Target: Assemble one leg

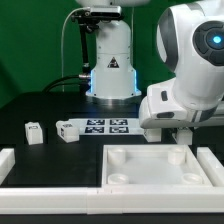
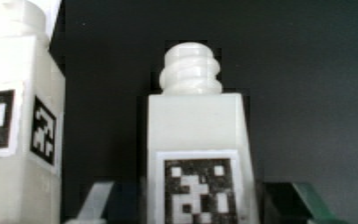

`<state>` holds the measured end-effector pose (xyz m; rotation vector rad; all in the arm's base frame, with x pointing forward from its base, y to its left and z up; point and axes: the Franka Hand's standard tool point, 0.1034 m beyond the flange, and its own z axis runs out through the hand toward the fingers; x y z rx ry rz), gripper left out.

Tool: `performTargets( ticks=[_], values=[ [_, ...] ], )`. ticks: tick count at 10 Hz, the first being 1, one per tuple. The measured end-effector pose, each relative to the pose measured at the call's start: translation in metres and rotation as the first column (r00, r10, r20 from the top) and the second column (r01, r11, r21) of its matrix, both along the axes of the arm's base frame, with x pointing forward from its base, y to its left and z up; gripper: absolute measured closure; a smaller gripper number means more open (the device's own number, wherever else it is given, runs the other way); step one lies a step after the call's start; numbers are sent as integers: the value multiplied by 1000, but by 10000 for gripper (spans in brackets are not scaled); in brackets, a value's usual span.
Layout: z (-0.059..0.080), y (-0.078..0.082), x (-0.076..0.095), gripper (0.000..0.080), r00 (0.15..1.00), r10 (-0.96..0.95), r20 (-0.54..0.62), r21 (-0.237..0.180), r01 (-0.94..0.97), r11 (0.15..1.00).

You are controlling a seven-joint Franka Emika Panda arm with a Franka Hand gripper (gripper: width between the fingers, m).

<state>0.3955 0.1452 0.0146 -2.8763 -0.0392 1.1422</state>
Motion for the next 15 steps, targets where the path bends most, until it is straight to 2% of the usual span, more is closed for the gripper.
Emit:
performTargets(
  ticks=[4, 5, 7, 9, 10, 11, 12, 13, 14, 15],
  values=[
    [0, 0, 0, 512, 1000, 0, 0, 0, 0, 1000],
    [4, 0, 0, 512, 1000, 2, -7, -2, -2, 1000],
    [41, -1, 6, 511, 1000, 14, -22, -5, -14, 1000],
    [71, -1, 18, 511, 999, -26, -36, -55, 24, 998],
    [81, 2, 24, 511, 1000, -23, 6, -76, 24, 997],
    [80, 4, 22, 511, 1000, -13, 14, -67, 14, 998],
    [75, 5, 29, 511, 997, -18, 73, -61, 22, 998],
    [76, 8, 37, 511, 980, -23, 200, -45, 33, 998],
    [78, 8, 33, 511, 962, -25, 273, -37, 36, 999],
    [76, 8, 38, 511, 927, -23, 375, -17, 32, 999]
  ],
)
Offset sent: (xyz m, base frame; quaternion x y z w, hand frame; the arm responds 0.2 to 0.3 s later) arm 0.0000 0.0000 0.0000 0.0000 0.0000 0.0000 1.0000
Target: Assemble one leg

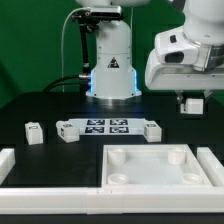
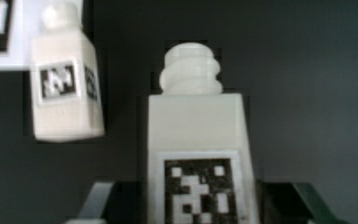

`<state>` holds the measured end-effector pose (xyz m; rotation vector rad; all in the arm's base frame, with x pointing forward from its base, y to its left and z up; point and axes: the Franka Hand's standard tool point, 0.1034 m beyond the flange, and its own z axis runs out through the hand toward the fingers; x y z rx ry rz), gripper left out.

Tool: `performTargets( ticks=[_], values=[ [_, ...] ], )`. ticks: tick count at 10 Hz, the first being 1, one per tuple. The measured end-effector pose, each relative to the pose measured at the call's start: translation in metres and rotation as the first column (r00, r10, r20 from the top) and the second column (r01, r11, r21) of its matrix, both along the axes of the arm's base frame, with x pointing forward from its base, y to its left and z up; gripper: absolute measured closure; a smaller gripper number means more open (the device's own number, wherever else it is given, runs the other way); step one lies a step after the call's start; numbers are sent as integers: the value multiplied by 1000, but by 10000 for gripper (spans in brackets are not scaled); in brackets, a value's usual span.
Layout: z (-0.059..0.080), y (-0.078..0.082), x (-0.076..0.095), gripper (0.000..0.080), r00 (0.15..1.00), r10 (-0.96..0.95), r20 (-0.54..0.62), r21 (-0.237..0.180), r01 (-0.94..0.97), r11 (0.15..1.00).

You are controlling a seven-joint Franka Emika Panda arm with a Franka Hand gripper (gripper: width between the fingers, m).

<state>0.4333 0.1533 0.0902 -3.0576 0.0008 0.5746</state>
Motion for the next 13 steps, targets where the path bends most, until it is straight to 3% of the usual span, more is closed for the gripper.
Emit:
performTargets(
  ticks=[1, 4, 6, 7, 8, 11, 13],
  values=[
    [-3, -5, 3, 511, 998, 24, 53, 16, -25, 1000],
    [1, -21, 33, 511, 940, 67, 335, 42, -86, 995],
    [15, -34, 55, 510, 876, 74, 477, 41, -106, 993],
    [28, -34, 66, 509, 814, 60, 578, 43, -104, 994],
    [24, -33, 60, 509, 728, 47, 684, 47, -108, 993],
    [16, -34, 57, 509, 732, 57, 678, 43, -118, 992],
    [8, -37, 89, 509, 711, 121, 693, 15, -182, 983]
  ],
)
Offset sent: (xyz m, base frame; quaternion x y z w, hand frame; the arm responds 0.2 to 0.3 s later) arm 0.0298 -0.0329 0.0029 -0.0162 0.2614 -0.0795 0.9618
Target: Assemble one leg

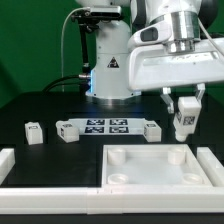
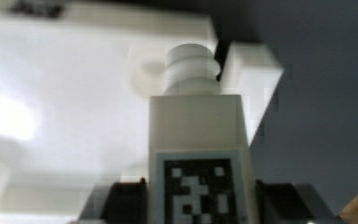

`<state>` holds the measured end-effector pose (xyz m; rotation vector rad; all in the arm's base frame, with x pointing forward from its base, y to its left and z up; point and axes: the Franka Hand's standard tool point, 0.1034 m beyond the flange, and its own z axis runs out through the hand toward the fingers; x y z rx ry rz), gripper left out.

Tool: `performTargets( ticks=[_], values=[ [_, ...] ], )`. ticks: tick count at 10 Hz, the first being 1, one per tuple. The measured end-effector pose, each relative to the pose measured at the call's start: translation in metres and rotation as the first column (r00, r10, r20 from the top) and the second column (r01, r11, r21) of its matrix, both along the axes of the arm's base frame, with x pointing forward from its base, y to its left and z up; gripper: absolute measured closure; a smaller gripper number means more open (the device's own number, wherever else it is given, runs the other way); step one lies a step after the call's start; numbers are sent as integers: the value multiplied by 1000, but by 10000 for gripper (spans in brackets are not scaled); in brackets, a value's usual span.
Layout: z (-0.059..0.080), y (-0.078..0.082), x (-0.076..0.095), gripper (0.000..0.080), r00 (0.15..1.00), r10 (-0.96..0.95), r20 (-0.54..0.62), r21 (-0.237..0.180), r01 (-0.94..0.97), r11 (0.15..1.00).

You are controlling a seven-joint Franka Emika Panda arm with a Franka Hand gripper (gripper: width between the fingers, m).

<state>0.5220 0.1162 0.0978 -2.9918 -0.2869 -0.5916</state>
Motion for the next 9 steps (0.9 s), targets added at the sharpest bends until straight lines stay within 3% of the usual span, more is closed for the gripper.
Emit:
performTargets(
  ticks=[3, 4, 7, 8, 9],
  values=[
    [0, -10, 37, 509, 999, 6, 42, -6, -5, 1000],
    [4, -4, 42, 509, 999, 17, 34, -6, -17, 1000],
    [3, -5, 42, 509, 997, 14, 80, -3, -14, 1000],
    [7, -8, 47, 509, 983, 7, 184, 3, -8, 1000],
    [-1, -8, 46, 509, 985, 8, 172, 2, -9, 1000]
  ],
)
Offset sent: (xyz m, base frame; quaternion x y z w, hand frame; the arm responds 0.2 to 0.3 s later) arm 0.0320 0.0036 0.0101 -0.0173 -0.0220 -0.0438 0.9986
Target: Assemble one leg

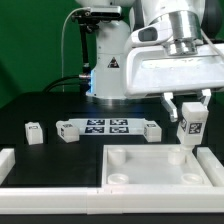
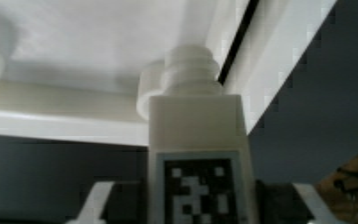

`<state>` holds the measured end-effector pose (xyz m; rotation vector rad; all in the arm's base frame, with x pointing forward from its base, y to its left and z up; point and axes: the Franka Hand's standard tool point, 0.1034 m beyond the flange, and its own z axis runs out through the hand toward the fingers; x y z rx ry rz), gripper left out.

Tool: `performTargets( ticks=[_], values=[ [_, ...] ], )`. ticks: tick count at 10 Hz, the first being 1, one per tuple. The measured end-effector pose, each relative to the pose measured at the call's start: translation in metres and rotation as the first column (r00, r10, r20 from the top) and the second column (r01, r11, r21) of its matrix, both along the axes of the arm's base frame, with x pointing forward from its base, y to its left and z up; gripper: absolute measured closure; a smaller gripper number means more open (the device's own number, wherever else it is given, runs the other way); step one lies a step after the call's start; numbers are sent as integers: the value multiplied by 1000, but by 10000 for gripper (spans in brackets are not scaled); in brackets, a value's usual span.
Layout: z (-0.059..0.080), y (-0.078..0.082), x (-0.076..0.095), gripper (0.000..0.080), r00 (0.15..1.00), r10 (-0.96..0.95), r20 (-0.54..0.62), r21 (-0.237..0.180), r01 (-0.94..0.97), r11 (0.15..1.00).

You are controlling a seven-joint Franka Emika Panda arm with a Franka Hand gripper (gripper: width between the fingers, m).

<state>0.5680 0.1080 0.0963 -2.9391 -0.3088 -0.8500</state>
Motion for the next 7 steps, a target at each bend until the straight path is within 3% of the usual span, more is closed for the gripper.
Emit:
performTargets(
  ticks=[2, 4, 5, 7],
  values=[
    [12, 7, 28, 509, 1000, 5, 9, 8, -5, 1000],
    [12, 11, 51, 509, 1000, 11, 10, 10, -11, 1000],
    [11, 9, 58, 509, 1000, 7, 18, 10, -7, 1000],
    [-1, 5, 57, 509, 1000, 2, 22, 9, -2, 1000]
  ],
)
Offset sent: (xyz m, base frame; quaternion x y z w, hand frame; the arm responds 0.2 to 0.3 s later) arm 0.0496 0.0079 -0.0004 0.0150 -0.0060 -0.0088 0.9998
